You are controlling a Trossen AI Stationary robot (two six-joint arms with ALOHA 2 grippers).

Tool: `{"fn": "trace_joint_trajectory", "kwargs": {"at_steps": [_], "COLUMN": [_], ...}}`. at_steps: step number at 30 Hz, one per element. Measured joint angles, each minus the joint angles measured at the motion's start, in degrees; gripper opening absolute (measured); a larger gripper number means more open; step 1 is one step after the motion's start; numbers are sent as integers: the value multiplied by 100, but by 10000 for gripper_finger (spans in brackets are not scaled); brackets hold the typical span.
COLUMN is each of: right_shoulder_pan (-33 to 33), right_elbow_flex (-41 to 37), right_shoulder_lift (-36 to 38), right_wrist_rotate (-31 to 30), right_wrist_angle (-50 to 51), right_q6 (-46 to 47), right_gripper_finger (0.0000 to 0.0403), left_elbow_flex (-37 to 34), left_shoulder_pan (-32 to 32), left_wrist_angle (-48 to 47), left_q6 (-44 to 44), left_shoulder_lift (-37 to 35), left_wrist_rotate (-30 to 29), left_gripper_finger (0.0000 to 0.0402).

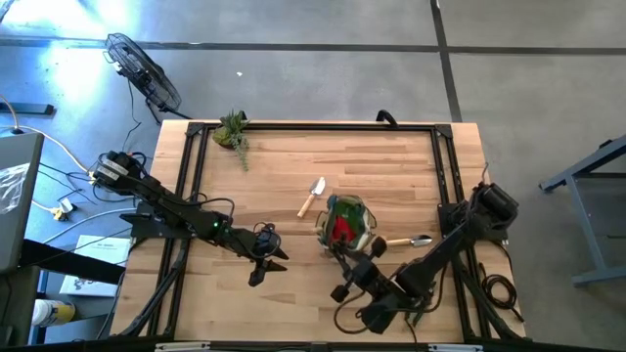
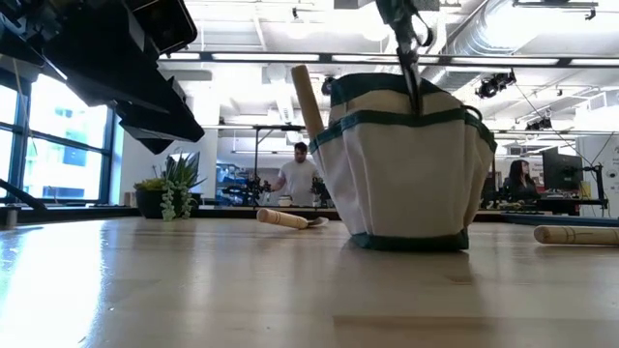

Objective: Pick & Place Garden tools in Gardening bag
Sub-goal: Put the left green shear scissors into the light brown gardening bag

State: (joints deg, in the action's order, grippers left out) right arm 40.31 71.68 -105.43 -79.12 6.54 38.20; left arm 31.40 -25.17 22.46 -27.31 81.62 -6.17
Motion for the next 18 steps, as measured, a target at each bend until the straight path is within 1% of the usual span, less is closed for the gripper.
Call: {"fn": "trace_joint_trajectory", "kwargs": {"at_steps": [4, 6, 9, 12, 18], "right_shoulder_pan": [-189, -229, -172, -56, 99], "right_elbow_flex": [0, -2, -2, -7, -7], "right_shoulder_lift": [0, 0, 0, 0, 32], "right_wrist_rotate": [678, 808, 758, 573, 123], "right_wrist_angle": [309, 628, 1130, 1296, 976], "right_q6": [424, 764, 1254, 1475, 1183], "right_gripper_finger": [32, 32, 32, 32, 32], "left_elbow_flex": [0, 0, 0, 0, 0], "left_shoulder_pan": [2, 1, 2, 0, 1], "left_wrist_angle": [-10, -16, -44, -41, -37], "left_q6": [0, 0, 0, 0, 0], "left_shoulder_lift": [0, 0, 0, 0, 0], "left_wrist_rotate": [2, 2, 2, 4, 4], "left_gripper_finger": [161, 161, 161, 161, 161]}}
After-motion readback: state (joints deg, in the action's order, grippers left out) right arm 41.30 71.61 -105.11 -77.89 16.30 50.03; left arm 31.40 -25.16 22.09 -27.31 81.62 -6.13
